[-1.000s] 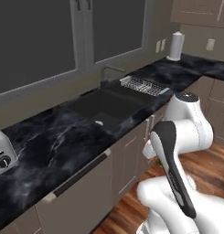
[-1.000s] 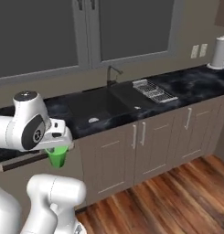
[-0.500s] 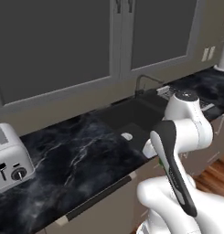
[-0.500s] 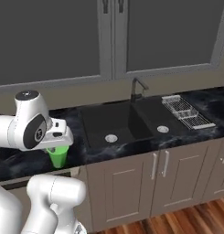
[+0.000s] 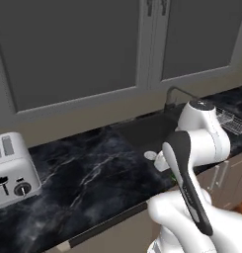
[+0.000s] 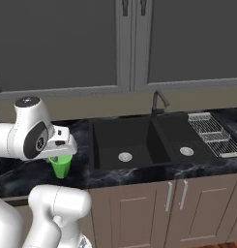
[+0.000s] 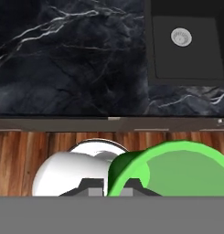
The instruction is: Pick the cup and bowl from the counter and place them on the counter next to the sink.
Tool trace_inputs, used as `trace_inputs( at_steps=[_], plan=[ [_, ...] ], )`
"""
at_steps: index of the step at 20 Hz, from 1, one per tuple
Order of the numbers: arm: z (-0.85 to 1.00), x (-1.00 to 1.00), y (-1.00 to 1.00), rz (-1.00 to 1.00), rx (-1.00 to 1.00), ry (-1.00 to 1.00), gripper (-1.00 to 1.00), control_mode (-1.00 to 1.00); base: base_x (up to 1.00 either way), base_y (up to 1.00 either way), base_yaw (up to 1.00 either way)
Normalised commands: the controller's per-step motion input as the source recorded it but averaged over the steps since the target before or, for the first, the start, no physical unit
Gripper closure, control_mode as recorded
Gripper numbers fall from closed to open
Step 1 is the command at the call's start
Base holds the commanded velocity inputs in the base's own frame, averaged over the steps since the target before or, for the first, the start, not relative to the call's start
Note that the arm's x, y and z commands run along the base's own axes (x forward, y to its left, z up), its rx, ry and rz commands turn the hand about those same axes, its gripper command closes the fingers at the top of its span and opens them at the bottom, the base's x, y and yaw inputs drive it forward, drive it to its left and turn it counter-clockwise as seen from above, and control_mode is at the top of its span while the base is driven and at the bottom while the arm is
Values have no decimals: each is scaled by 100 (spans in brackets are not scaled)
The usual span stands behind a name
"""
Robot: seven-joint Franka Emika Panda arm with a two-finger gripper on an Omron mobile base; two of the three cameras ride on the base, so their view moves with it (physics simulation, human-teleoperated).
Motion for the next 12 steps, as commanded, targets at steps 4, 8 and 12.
trace_inputs(
  at_steps=[4,8,12],
  plan=[
    [0,0,0,0,0,0,100,100,73,-16,30],
    [0,0,0,0,0,0,100,100,48,-9,27],
    [0,0,0,0,0,0,100,100,0,11,0]
  ],
)
